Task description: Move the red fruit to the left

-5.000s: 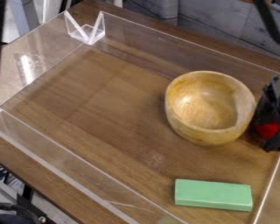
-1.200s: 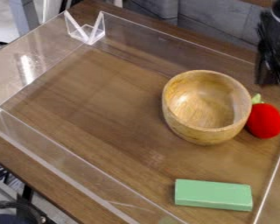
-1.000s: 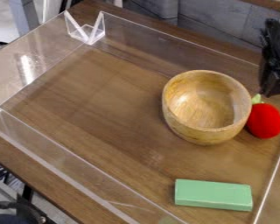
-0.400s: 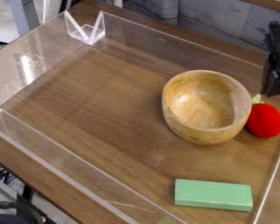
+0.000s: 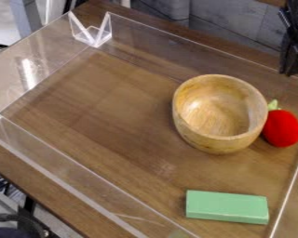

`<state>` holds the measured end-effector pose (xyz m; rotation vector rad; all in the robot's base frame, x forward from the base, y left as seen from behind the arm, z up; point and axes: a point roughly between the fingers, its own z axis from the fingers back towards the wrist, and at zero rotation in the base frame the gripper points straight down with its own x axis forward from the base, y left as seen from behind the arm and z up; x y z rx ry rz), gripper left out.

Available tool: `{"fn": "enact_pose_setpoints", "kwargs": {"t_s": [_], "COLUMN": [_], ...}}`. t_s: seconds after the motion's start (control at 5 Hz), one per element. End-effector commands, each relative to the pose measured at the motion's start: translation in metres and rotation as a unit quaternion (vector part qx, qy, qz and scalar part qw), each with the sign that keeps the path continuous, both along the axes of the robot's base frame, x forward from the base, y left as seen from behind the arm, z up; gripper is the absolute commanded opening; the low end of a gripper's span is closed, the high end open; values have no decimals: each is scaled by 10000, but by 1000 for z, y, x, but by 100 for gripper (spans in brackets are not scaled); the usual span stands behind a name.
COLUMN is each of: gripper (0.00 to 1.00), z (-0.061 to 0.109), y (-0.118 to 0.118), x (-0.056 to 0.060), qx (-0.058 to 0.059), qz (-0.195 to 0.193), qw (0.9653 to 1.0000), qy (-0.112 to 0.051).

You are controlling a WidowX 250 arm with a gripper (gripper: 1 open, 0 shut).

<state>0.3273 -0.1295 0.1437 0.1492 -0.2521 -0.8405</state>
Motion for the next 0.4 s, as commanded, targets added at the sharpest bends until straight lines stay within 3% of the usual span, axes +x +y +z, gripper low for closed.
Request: {"fn": "enact_pose_setpoints", "kwargs": {"t_s": [0.0, 0.2], "gripper": [0, 0], "z": [9, -6], "y": [-1, 0], "x": [-1, -9], "qx": [-166, -178], "qz": [74, 145], "qw": [9997, 9997], "qy": [-177, -40]}}
